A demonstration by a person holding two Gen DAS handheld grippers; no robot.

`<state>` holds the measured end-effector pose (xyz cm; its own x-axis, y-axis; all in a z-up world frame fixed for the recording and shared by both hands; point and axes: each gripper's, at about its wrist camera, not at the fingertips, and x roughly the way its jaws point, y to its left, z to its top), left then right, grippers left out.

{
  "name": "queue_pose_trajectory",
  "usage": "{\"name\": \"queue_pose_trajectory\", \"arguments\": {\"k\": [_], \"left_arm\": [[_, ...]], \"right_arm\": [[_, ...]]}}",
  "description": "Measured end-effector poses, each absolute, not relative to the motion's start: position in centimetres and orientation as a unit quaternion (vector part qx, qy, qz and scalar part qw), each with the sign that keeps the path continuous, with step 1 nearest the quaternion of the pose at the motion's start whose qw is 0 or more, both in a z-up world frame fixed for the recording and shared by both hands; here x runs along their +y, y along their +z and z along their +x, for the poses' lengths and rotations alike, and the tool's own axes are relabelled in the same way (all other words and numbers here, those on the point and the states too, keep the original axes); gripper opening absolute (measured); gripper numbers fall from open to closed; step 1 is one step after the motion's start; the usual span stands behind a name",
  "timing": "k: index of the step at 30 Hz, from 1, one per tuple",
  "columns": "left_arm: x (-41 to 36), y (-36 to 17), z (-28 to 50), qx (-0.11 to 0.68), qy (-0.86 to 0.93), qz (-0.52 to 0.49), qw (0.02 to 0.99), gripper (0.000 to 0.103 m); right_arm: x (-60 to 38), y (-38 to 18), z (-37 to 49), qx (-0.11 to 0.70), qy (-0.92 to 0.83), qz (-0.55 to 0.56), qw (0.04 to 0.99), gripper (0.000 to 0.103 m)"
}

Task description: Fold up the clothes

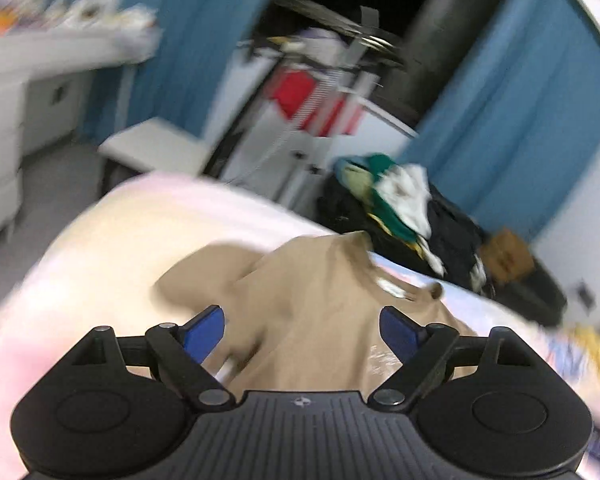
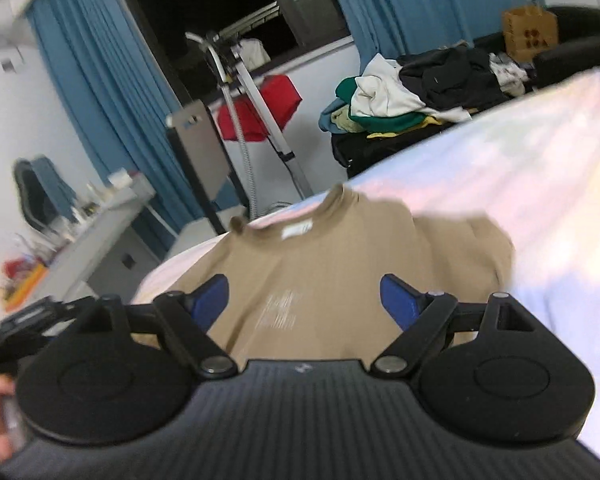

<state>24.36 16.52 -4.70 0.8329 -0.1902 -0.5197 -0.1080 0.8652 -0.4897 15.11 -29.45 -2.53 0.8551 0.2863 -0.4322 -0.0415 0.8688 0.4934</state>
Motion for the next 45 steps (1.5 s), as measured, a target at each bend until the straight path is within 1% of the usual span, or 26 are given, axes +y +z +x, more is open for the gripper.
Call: {"name": "queue_pose_trajectory", "arguments": {"k": [1, 3, 6, 9, 12, 15, 16, 17, 20, 25, 27, 28, 29, 30, 31, 32, 35, 38, 39, 40, 42, 45], "left_arm": [[17.2, -5.5, 23.7, 0.289, -0.009, -0.278, 0.916, 0.082], [18.4, -7.2, 22.9, 0.289, 0.016, -0.310, 0.906, 0.079], [20.1, -9.5, 23.0, 0.288, 0.040, -0.353, 0.889, 0.074], [21.4, -12.3, 24.8, 0.283, 0.057, -0.405, 0.868, 0.069], [21.9, -14.6, 27.8, 0.270, 0.058, -0.431, 0.859, 0.059], [21.9, -15.5, 30.8, 0.261, 0.056, -0.418, 0.868, 0.042], [21.9, -15.6, 31.8, 0.259, 0.055, -0.410, 0.873, 0.027], [21.7, -15.6, 32.8, 0.260, 0.059, -0.392, 0.880, 0.005], [20.2, -13.2, 35.4, 0.272, 0.108, -0.258, 0.921, 0.004], [19.6, -7.6, 39.4, 0.266, 0.135, -0.108, 0.948, 0.004], [19.3, -7.0, 40.6, 0.291, 0.136, -0.091, 0.943, 0.005], [19.3, -7.1, 40.3, 0.294, 0.140, -0.101, 0.940, 0.010], [19.3, -7.2, 40.0, 0.296, 0.144, -0.112, 0.938, 0.020], [19.3, -7.3, 39.7, 0.299, 0.148, -0.122, 0.935, 0.026], [19.4, -7.4, 39.3, 0.299, 0.152, -0.135, 0.932, 0.041], [19.6, -7.7, 38.3, 0.294, 0.155, -0.156, 0.930, 0.044], [21.8, -9.6, 34.1, 0.284, 0.161, -0.268, 0.906, 0.045], [24.2, -12.5, 30.0, 0.273, 0.165, -0.406, 0.856, 0.046], [24.8, -13.5, 29.3, 0.277, 0.160, -0.431, 0.844, 0.046], [24.9, -14.4, 28.7, 0.278, 0.156, -0.452, 0.833, 0.043], [25.0, -15.3, 27.7, 0.261, 0.154, -0.479, 0.824, 0.041], [24.6, -15.9, 25.5, 0.211, 0.164, -0.526, 0.807, 0.041]], "right_arm": [[-29.7, -3.2, 13.7, 0.260, 0.086, 0.249, 0.929, 0.084], [-30.1, -4.3, 11.5, 0.276, 0.079, 0.261, 0.922, 0.073], [-30.6, -5.4, 10.6, 0.271, 0.073, 0.265, 0.923, 0.065], [-31.2, -6.8, 11.3, 0.269, 0.067, 0.268, 0.923, 0.061], [-31.6, -8.7, 13.4, 0.272, 0.060, 0.275, 0.920, 0.061], [-31.9, -10.7, 15.1, 0.283, 0.055, 0.277, 0.917, 0.061], [-31.9, -11.2, 15.7, 0.288, 0.054, 0.279, 0.914, 0.061], [-31.9, -11.6, 16.3, 0.292, 0.053, 0.284, 0.912, 0.061], [-31.8, -12.1, 17.6, 0.292, 0.049, 0.284, 0.912, 0.061], [-31.7, -12.6, 18.6, 0.291, 0.039, 0.265, 0.919, 0.061], [-32.0, -12.7, 18.6, 0.292, 0.036, 0.273, 0.916, 0.061], [-32.2, -12.7, 18.6, 0.292, 0.035, 0.277, 0.915, 0.061], [-32.2, -12.7, 18.6, 0.291, 0.035, 0.279, 0.914, 0.061], [-32.2, -12.7, 18.5, 0.290, 0.035, 0.279, 0.915, 0.061], [-32.2, -12.6, 18.4, 0.290, 0.035, 0.278, 0.915, 0.061], [-32.2, -12.5, 18.2, 0.289, 0.035, 0.277, 0.916, 0.061], [-32.2, -12.2, 17.7, 0.286, 0.038, 0.279, 0.916, 0.061], [-32.4, -11.9, 17.1, 0.284, 0.044, 0.290, 0.913, 0.061], [-32.5, -11.8, 17.0, 0.285, 0.045, 0.293, 0.911, 0.061], [-32.5, -11.7, 16.9, 0.284, 0.048, 0.296, 0.911, 0.061], [-32.5, -11.7, 16.6, 0.284, 0.053, 0.299, 0.909, 0.061], [-32.6, -12.0, 16.7, 0.291, 0.053, 0.309, 0.904, 0.061]]}}
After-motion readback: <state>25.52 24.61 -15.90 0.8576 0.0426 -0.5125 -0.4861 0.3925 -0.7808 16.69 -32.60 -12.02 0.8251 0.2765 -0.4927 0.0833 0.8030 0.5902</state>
